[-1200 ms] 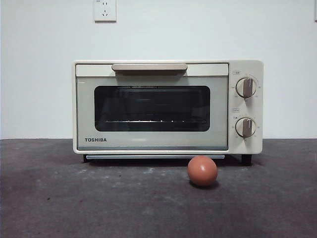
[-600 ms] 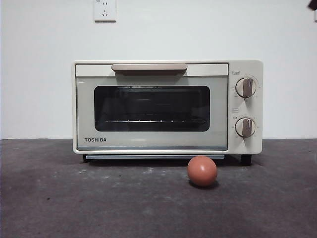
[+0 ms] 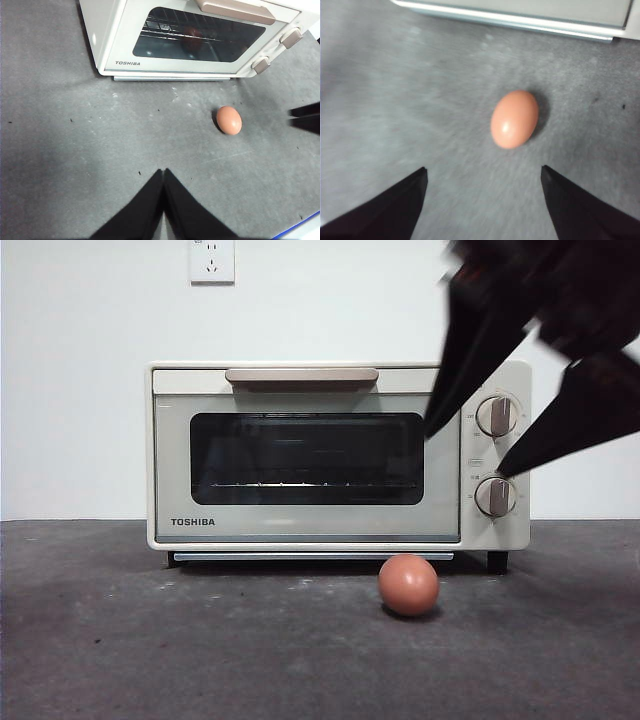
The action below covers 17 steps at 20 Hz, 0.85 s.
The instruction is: Eggoven
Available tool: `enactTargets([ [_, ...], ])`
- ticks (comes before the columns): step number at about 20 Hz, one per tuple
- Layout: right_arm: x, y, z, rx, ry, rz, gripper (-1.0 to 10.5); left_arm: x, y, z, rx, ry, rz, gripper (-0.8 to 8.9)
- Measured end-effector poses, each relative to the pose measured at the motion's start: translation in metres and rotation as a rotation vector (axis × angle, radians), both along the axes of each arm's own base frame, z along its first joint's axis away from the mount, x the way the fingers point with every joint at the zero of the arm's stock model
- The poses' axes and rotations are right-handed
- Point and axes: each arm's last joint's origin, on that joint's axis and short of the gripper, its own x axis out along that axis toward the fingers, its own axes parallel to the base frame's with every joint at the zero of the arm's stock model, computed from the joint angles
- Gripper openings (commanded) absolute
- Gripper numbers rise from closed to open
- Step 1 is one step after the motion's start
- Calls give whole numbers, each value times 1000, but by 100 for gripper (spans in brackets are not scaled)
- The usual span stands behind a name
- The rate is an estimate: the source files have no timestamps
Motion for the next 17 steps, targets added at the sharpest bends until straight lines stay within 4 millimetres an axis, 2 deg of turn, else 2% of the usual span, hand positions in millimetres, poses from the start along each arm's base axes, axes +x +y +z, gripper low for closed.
enactTargets([
  [7, 45, 40, -20, -149, 49, -54, 359, 0, 0, 0, 0, 0, -4, 7],
  [12, 60, 51, -52, -217, 118, -55, 359, 0, -2, 0, 0, 0, -22, 7],
  [17, 66, 55, -63, -226, 110, -64, 359, 0, -2, 0, 0, 0, -23, 7],
])
